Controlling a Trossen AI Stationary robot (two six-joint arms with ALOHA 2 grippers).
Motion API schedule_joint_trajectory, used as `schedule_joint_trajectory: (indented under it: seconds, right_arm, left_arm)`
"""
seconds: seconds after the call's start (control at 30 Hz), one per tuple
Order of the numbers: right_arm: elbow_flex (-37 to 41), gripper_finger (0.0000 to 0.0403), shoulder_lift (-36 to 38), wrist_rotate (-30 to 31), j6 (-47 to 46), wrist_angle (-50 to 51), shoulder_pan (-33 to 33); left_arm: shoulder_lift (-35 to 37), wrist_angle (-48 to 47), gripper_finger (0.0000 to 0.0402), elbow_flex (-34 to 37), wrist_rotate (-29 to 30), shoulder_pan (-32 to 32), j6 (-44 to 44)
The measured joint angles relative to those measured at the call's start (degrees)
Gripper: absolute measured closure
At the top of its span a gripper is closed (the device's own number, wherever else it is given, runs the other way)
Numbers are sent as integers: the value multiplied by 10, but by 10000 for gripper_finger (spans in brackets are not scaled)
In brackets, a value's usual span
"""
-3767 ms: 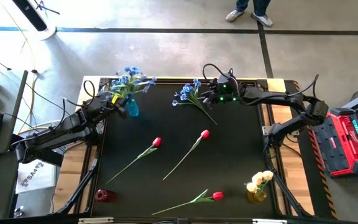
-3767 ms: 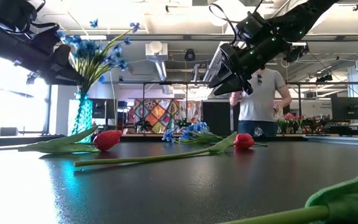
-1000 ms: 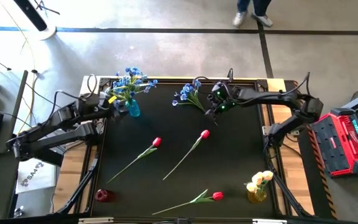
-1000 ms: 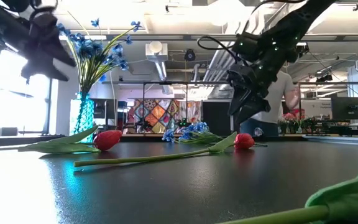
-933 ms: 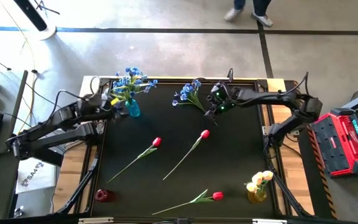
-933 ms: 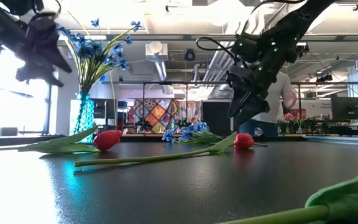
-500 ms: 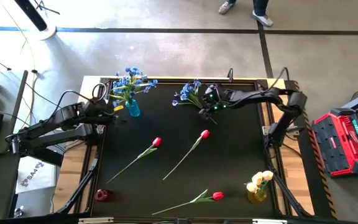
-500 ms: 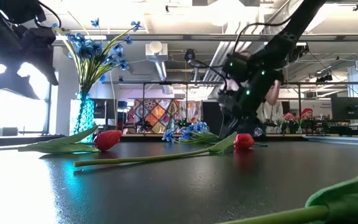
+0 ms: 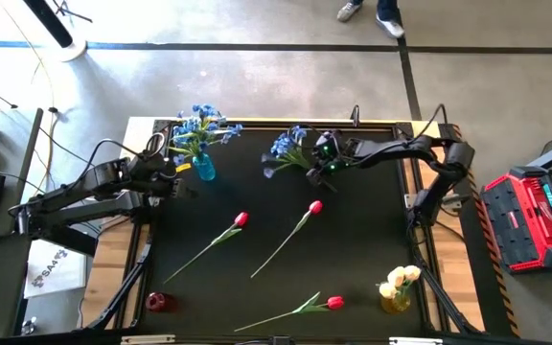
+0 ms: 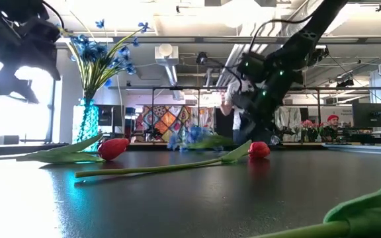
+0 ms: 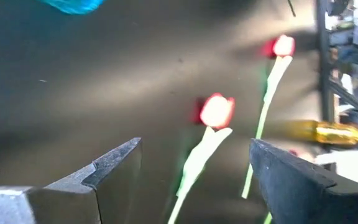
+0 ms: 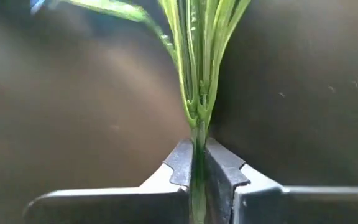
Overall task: Sort flowers into vase by color
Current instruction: Put the blue flowers into the blue vase
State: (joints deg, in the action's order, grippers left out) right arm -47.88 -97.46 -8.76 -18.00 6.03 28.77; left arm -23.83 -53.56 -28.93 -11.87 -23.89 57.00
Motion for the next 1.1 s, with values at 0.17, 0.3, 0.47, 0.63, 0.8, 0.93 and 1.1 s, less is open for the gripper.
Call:
schedule_joint_trajectory:
  seconds: [0.17,0.3,0.47,0.63,0.8,0.93,1.1]
  right_arm:
    - [0,398,51,-41,-16,-24,-1]
    - [0,400,96,-56,-41,-49,-10]
    - [0,401,134,-50,-62,-83,-32]
    - [0,402,143,-39,-79,-114,-52]
    - [0,402,143,-48,-90,-134,-67]
    - [0,403,143,-57,-92,-147,-81]
    - [0,403,163,-54,-91,-148,-108]
  left_arm:
    - [0,49,119,0,-19,17,15]
    - [1,100,119,0,-17,36,30]
    - [1,115,119,0,7,74,61]
    - [-4,114,119,0,25,126,109]
    - [-18,120,119,0,51,180,143]
    - [-40,187,121,0,78,225,145]
    - [-92,281,140,0,105,279,139]
